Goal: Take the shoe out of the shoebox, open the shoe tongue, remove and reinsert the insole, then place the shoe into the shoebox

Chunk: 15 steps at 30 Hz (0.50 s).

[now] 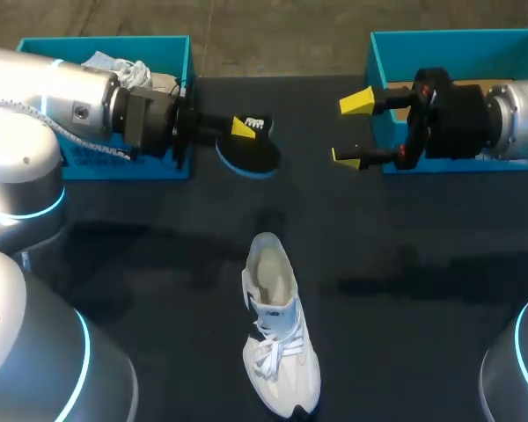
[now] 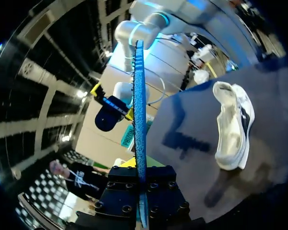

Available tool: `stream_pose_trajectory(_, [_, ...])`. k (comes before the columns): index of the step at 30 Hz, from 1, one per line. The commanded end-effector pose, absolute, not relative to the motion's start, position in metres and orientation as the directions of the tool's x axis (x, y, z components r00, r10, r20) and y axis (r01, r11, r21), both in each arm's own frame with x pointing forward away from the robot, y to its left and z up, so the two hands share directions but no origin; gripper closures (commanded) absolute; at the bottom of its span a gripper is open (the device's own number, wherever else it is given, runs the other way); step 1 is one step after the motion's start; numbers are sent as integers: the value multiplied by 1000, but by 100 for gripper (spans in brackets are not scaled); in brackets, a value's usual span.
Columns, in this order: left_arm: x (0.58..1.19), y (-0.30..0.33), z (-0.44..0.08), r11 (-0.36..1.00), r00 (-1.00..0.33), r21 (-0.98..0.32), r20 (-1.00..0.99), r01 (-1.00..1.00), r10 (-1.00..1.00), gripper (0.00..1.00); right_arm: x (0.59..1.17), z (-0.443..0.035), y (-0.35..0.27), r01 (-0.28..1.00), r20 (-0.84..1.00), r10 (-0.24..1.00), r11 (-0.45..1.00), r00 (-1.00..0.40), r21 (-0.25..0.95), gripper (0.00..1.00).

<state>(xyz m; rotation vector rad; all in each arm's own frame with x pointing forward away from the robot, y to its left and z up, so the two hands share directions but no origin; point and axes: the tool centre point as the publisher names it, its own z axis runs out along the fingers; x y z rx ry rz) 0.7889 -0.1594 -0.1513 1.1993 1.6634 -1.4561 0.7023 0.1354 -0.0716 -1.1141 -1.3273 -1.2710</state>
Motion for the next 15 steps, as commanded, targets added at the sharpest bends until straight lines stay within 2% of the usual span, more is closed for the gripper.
stream_pose_trajectory(1, [780, -159, -148, 16, -311, -315, -925, 949, 219, 100, 702, -72, 137, 990, 991, 0, 42, -131, 131, 0])
stream_pose_trajectory(7, [773, -157, -145, 33, -210, -207, -960, 978, 185, 100, 702, -72, 137, 990, 991, 0, 42, -131, 131, 0])
stream_pose_trajectory(15, [771, -151, -137, 95, -4, 11, -987, 995, 163, 100, 702, -72, 137, 990, 991, 0, 42, -131, 131, 0])
